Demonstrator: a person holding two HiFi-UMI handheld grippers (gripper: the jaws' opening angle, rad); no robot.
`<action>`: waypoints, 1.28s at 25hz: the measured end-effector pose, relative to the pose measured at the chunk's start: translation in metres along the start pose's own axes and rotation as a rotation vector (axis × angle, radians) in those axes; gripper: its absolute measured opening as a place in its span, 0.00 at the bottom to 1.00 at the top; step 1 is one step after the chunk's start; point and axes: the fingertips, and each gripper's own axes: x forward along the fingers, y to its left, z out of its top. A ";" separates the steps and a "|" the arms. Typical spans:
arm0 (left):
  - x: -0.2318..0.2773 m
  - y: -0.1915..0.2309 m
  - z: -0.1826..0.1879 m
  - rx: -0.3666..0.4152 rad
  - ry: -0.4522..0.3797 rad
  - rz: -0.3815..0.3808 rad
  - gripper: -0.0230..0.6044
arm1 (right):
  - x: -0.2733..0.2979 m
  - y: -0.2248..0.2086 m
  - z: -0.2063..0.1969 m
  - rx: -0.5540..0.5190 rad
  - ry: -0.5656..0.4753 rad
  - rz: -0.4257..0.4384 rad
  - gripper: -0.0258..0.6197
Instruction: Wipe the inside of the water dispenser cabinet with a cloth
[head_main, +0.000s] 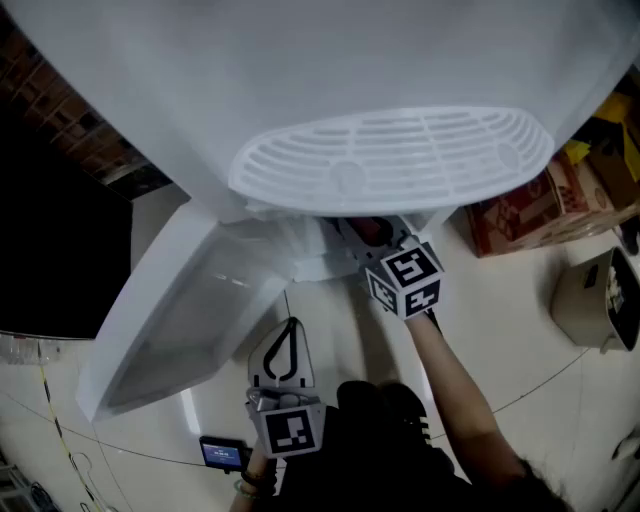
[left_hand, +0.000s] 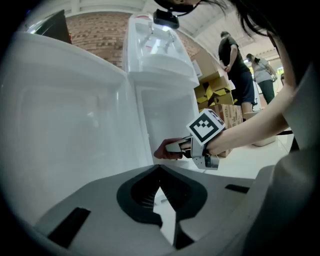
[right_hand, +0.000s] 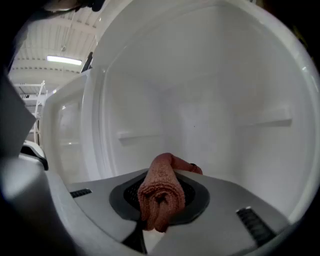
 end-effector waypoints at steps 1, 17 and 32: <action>0.001 0.002 0.000 -0.005 -0.003 0.002 0.04 | 0.007 -0.002 0.001 -0.021 0.006 0.004 0.17; -0.015 0.037 -0.024 -0.149 0.044 0.079 0.04 | 0.016 -0.074 -0.018 -0.035 0.153 -0.266 0.16; -0.011 0.031 -0.021 -0.154 0.032 0.067 0.04 | 0.004 -0.020 0.008 0.005 0.052 -0.176 0.16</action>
